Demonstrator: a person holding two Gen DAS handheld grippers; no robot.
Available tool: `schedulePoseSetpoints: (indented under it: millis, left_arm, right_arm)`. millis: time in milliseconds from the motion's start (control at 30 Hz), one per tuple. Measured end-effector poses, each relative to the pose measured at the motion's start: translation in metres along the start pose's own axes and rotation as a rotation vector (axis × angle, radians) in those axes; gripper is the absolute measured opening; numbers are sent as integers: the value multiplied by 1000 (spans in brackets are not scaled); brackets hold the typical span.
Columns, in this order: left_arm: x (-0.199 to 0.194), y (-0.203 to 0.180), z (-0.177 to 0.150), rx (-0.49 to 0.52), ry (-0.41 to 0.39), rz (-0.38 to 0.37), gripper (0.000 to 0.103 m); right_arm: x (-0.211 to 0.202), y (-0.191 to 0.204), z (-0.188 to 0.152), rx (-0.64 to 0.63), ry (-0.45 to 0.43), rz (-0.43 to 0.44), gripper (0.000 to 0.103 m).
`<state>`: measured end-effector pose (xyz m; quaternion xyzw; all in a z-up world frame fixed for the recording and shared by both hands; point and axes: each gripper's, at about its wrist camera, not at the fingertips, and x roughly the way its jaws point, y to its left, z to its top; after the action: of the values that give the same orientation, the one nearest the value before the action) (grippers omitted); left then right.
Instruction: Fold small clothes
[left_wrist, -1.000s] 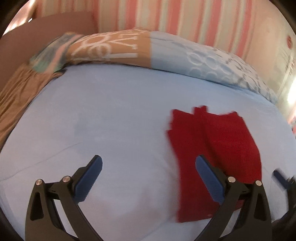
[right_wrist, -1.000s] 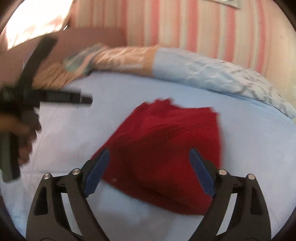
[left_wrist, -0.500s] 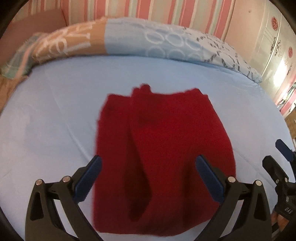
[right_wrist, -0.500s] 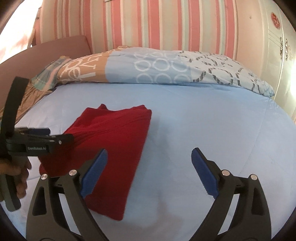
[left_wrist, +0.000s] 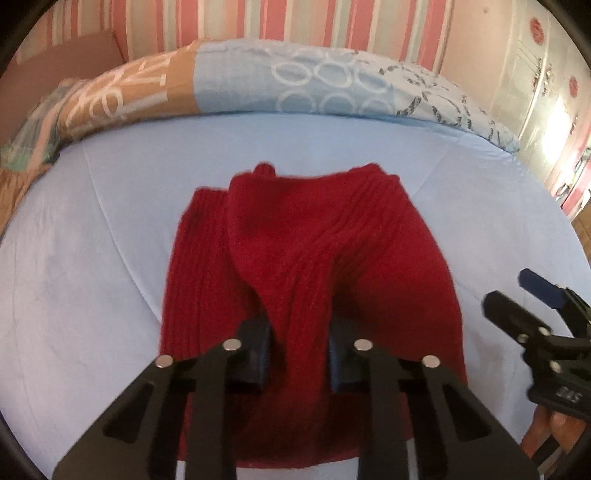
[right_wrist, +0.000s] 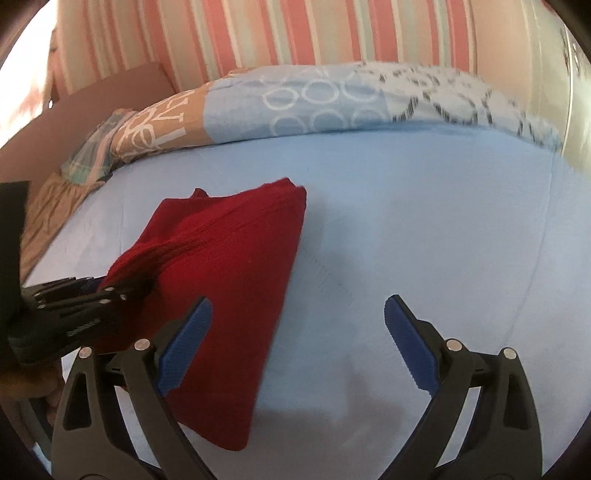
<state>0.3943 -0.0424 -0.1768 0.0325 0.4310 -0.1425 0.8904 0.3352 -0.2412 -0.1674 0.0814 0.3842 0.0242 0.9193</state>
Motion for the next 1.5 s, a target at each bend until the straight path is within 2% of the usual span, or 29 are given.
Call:
schedulePoseSetpoints:
  millis: [133,267,333,400,433,467,500,533,567,633,700,800,867,1000,1067,1133,1200,1400,1500]
  left_arm:
    - [-24,-6,5,54,-53,26,23]
    - [-48,-4,4,107,-112,87,23]
    - [-41,6,-1,111,-91,120,23]
    - [-18,17,-11,110,-19,141,26]
    - [-2,26,-23,105,24,143,34]
    - [5,28,-28,108,34,149,49]
    - [9,35,-37,92,19,165,60]
    - [8,41,-41,63,-5,179,83]
    - [7,52,-45,10,-23,176,95]
    - [7,72,-49,-102,-13,101,100]
    - [1,83,-50,-151,-14,61,100]
    - [-19,78,-39,-107,-68,70,100]
    - [-33,77,-25,-90,-96,49,100]
    - [-45,77,7,-81,-72,-11,101]
    - [-52,87,17,-115,-64,-50,101]
    - [-56,91,26,-123,-98,-14,101]
    - [-42,91,36,-93,-81,19,101]
    - [26,85,46,-46,46,11,100]
    - [39,84,47,-63,48,-52,96]
  right_arm:
    - [-1,5,0,-2,0,8,95]
    - [-4,10,4,-5,-12,18,95]
    - [-2,14,4,-16,-7,22,95]
    - [2,17,5,-24,5,22,95]
    - [5,20,4,-31,12,24,95]
    - [7,22,4,-34,20,25,95]
    - [8,23,3,-37,30,25,95]
    - [11,26,2,-46,43,26,95]
    - [13,28,1,-57,50,22,95]
    - [17,30,0,-77,63,14,95]
    - [17,29,0,-75,62,12,95]
    - [16,27,6,-68,49,13,95]
    - [14,25,11,-66,38,11,96]
    - [12,23,18,-63,23,15,97]
    - [11,22,20,-61,17,14,97]
    - [13,21,20,-63,16,17,97]
    - [14,21,20,-61,20,14,97]
    - [20,24,22,-61,37,21,98]
    - [25,25,24,-70,44,25,98]
